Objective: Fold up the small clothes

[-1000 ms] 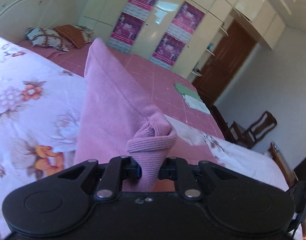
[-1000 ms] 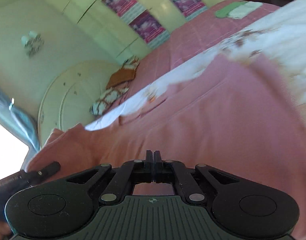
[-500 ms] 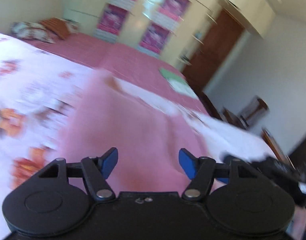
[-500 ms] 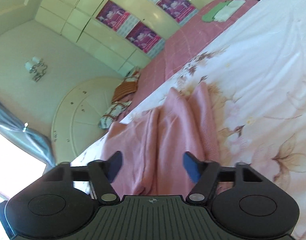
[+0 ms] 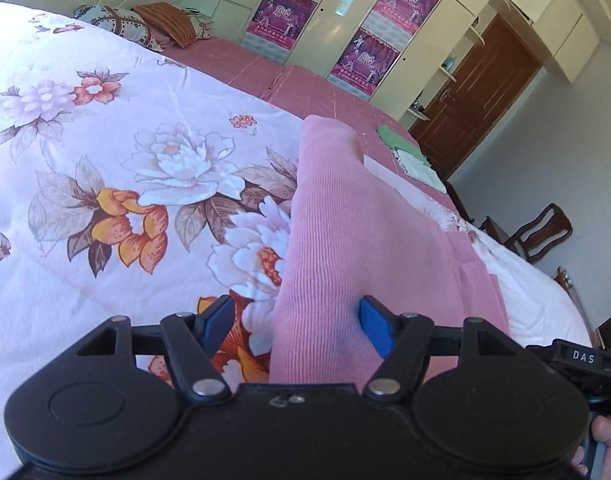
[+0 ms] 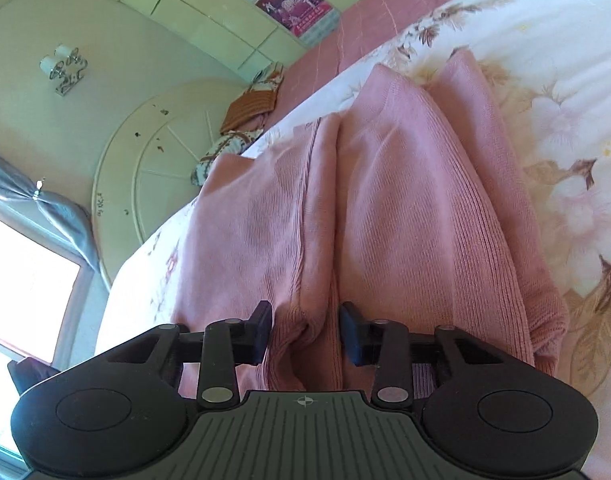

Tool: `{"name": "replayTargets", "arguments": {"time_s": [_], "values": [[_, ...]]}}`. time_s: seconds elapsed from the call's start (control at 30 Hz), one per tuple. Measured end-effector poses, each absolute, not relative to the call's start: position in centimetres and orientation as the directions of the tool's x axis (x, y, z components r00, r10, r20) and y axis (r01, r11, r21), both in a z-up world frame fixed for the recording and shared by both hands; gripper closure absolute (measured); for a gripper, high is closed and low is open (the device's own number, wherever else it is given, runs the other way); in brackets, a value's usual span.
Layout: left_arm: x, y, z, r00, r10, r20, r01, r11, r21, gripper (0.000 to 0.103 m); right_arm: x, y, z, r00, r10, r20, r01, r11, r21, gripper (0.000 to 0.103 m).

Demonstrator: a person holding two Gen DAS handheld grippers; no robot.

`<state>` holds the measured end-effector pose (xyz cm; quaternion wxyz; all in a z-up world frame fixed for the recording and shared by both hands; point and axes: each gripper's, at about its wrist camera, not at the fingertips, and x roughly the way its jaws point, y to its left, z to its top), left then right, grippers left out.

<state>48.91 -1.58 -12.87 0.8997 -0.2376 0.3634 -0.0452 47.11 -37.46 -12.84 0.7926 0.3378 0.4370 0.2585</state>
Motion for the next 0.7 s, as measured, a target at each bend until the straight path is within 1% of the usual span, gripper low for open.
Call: {"name": "replayTargets", "arguments": {"time_s": [0.03, 0.07, 0.1, 0.17, 0.2, 0.23, 0.3, 0.37, 0.43, 0.5, 0.57, 0.63, 0.7], "values": [[48.8, -1.1, -12.6, 0.749, -0.264, -0.608, -0.093, 0.867, -0.49, 0.035, 47.2, -37.4, -12.8, 0.484, 0.709, -0.513, -0.114, 0.633, 0.766, 0.065], [48.7, -0.6, -12.5, 0.761, -0.265, -0.593, -0.101, 0.853, -0.512, 0.037, 47.6, -37.2, -12.9, 0.477, 0.711, -0.517, -0.116, 0.634, 0.765, 0.065], [49.1, -0.2, -12.6, 0.763, -0.254, -0.594, -0.12, 0.847, -0.517, 0.038, 47.8, -36.8, -12.8, 0.469, 0.707, -0.529, -0.123, 0.645, 0.754, 0.065], [49.9, -0.3, -12.9, 0.739, -0.255, -0.623, -0.111, 0.866, -0.487, 0.035, 48.1, -35.7, -12.6, 0.46, 0.692, -0.557, -0.151, 0.679, 0.718, 0.065], [50.4, -0.5, -13.2, 0.718, -0.265, -0.643, -0.098, 0.877, -0.471, 0.034, 48.1, -35.3, -12.3, 0.464, 0.682, -0.566, -0.175, 0.696, 0.696, 0.067], [50.9, -0.6, -13.5, 0.701, -0.277, -0.657, -0.092, 0.879, -0.468, 0.034, 48.0, -34.7, -12.1, 0.465, 0.671, -0.578, -0.193, 0.714, 0.673, 0.084], [51.2, -0.8, -13.4, 0.699, -0.282, -0.658, -0.086, 0.879, -0.469, 0.037, 47.5, -33.8, -11.4, 0.484, 0.636, -0.601, -0.233, 0.756, 0.612, 0.09], [51.2, -1.5, -12.7, 0.7, -0.277, -0.658, -0.07, 0.891, -0.449, 0.041, 46.5, -32.8, -9.9, 0.516, 0.6, -0.611, -0.301, 0.795, 0.526, 0.092], [51.2, -2.5, -12.1, 0.692, -0.304, -0.655, -0.043, 0.888, -0.459, 0.041, 45.4, -32.8, -7.8, 0.566, 0.566, -0.599, -0.351, 0.823, 0.446, 0.092], [51.4, -4.3, -11.6, 0.68, -0.322, -0.659, -0.005, 0.897, -0.443, 0.041, 44.4, -33.5, -6.0, 0.602, 0.541, -0.588, -0.368, 0.841, 0.396, 0.092], [51.4, -6.4, -11.4, 0.669, -0.322, -0.67, 0.039, 0.915, -0.401, 0.039, 43.0, -34.7, -4.6, 0.641, 0.508, -0.575, -0.379, 0.861, 0.339, 0.092], [51.8, -8.8, -12.0, 0.632, -0.283, -0.721, 0.07, 0.948, -0.31, 0.038, 42.0, -36.1, -5.2, 0.653, 0.458, -0.603, -0.351, 0.889, 0.294, 0.092], [51.9, -9.8, -13.2, 0.613, -0.273, -0.742, 0.076, 0.954, -0.289, 0.036, 42.3, -37.6, -8.1, 0.606, 0.441, -0.662, -0.296, 0.898, 0.327, 0.092]]}}
